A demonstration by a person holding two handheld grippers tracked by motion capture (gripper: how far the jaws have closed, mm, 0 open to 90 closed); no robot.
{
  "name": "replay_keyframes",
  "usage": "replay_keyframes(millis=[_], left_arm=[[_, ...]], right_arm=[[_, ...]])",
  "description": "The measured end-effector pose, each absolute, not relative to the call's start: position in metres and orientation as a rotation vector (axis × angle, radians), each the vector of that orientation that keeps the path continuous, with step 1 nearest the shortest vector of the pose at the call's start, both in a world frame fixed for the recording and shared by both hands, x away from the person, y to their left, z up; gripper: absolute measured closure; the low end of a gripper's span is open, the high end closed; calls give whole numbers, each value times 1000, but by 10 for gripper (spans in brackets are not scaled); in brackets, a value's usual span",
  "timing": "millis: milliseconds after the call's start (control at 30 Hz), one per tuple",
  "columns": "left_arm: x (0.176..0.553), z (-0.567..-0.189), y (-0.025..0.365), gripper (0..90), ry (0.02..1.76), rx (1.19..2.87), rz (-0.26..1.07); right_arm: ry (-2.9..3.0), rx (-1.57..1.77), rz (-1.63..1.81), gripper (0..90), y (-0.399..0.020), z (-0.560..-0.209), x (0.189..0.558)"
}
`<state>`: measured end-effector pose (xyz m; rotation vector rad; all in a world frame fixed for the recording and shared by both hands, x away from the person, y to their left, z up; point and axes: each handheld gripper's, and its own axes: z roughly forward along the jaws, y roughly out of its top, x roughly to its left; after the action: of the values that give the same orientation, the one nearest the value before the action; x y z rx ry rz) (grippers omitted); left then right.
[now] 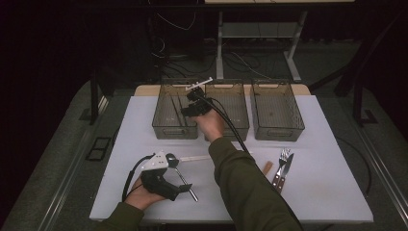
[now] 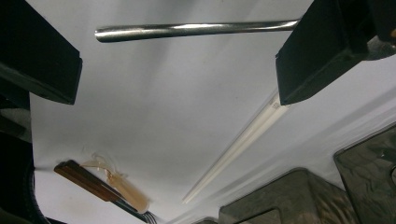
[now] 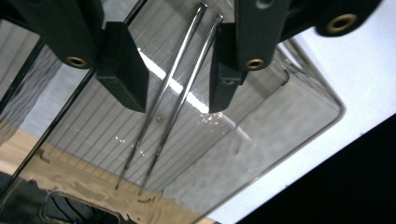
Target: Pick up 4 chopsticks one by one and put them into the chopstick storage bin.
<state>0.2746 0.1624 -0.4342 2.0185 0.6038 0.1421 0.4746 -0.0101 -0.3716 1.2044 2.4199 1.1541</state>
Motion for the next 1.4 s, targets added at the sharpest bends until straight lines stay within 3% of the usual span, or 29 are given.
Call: replay_keyframes(millis=[700,967,1033,1400], left_arm=[[274,-435,162,0,624,2013,136],[276,-436,162,0,627,2016,141],[276,-437,162,0,631,2016,139],[278,-438,163,0,655,2017,143]], right_arm=[[2463,963,1294,196,-76,-348,424],[2440,988,1310,112,-115,-354,406],[2436,1011,1334,31,-126,-355,402],[2426,976,1308,31,-176,-373,376]])
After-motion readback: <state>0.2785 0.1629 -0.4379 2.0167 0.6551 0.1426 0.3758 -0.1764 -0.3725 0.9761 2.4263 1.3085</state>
